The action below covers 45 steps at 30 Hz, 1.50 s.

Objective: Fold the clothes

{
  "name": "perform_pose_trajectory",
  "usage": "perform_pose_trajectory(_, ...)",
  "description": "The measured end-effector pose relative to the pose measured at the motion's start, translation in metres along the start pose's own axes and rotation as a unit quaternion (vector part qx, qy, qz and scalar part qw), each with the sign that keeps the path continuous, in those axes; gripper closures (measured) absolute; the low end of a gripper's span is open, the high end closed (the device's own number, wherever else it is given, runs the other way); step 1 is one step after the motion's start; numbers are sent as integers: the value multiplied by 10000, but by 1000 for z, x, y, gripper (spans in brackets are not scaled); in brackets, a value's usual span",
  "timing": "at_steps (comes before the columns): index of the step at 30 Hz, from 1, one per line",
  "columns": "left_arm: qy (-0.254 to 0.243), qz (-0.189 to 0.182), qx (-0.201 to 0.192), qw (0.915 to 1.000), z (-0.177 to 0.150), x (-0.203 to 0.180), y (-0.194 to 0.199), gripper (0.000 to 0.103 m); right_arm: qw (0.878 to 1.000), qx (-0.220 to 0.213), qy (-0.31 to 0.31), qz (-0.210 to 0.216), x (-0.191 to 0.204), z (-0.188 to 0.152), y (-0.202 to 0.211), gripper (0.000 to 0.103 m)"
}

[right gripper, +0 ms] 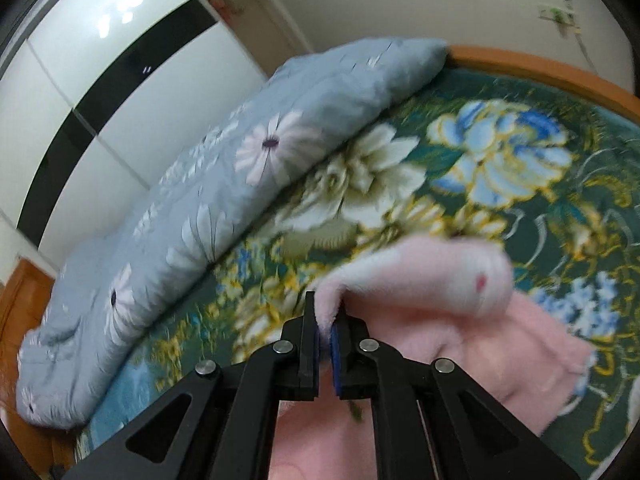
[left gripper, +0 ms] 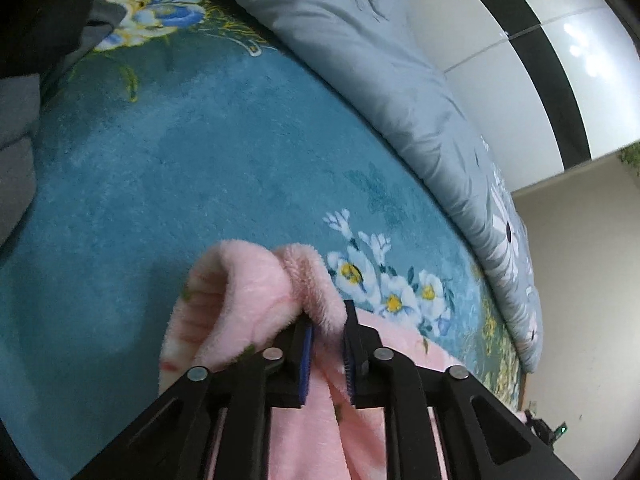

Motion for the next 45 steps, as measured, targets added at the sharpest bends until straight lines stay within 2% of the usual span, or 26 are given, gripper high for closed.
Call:
perform_pose_trajectory(1, -52, -9, -2, 10000, -3, -2, 4, 73, 10000, 16, 71, -11, 0, -3, -2, 94)
perform_pose_trajectory(2, -107, -17, -9, 9999, -5, -5, 8, 69, 9999, 18, 126, 18, 1, -5, -1, 80)
perform_pose_trajectory(3, -179, -22, -39, 9998, -8, -8, 15, 60, 9998, 3, 169, 68, 3, -6, 2, 68)
perform_pose_trajectory(4, -268, -30, -74, 9996, -12, -13, 23, 52, 9996, -30, 214, 158, 5, -6, 8, 44)
perform_pose_trajectory(5, -365, -56, -120, 9992, -15, -18, 32, 50, 9992, -68, 264, 284, 9, -6, 15, 38)
perform_pose_trajectory(9, -693, -201, -473, 9963, -30, -34, 78, 40, 9954, -256, 632, 679, 14, -8, 59, 36)
perform_pose_trajectory(12, -709, 78, -863, 9937, -48, -18, 112, 29, 9944, -465, 588, 741, -5, -15, 89, 30)
perform_pose_trajectory(13, -601, 233, -936, 9935, -55, -6, 119, 29, 9953, -474, 446, 716, -20, -21, 93, 29)
perform_pose_trajectory(17, 168, 710, -1081, 9915, -78, 55, 128, 29, 9975, -126, -459, 517, -88, -52, 85, 29)
perform_pose_trajectory(20, 635, 421, -770, 9941, -94, 79, 113, 29, 9913, 137, -1038, 804, -108, -74, 72, 29)
perform_pose_trajectory(23, 851, -34, -531, 9949, -103, 80, 98, 29, 9874, -78, -992, 1234, -88, -79, 73, 29)
perform_pose_trajectory(28, 708, -269, -305, 9967, -98, 58, 70, 29, 9904, 18, -750, 1159, -60, -80, 51, 29)
perform_pose_trajectory(31, 810, -205, -266, 9962, -93, 57, 57, 29, 9922, 97, -610, 1085, -43, -81, 38, 29)
perform_pose_trajectory(35, 973, -309, -345, 9942, -87, 64, 51, 29, 9857, -203, -1351, 982, -72, -58, 26, 31)
perform_pose_trajectory(36, 989, -354, -382, 9937, -86, 65, 50, 29, 9848, -226, -1470, 900, -78, -54, 22, 33)
perform_pose_trajectory(38, 1030, -433, -419, 9929, -86, 68, 50, 29, 9824, -243, -1673, 799, -89, -46, 14, 51)
perform_pose_trajectory(40, 1079, -522, -431, 9919, -85, 70, 51, 29, 9792, -192, -1861, 784, -99, -40, 6, 64)
perform_pose_trajectory(42, 1095, -577, -427, 9914, -86, 75, 53, 29, 9768, -142, -1991, 777, -105, -39, -1, 72)
perform_pose_trajectory(44, 1111, -600, -407, 9912, -85, 77, 55, 29, 9756, -139, -2071, 719, -110, -36, -1, 94)
perform_pose_trajectory(45, 1117, -610, -396, 9911, -85, 79, 56, 29, 9762, -152, -2042, 713, -110, -34, 2, 94)
Point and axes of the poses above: each gripper's, at about its wrist camera, not at the fingertips, and y roughly against the way its jaws point, x to its left, z to its top, the point moved 7 cm from there along -y, roughly the way its jaws point, and after that the axes turned 2 degrees about x, right-handed, at the moved point
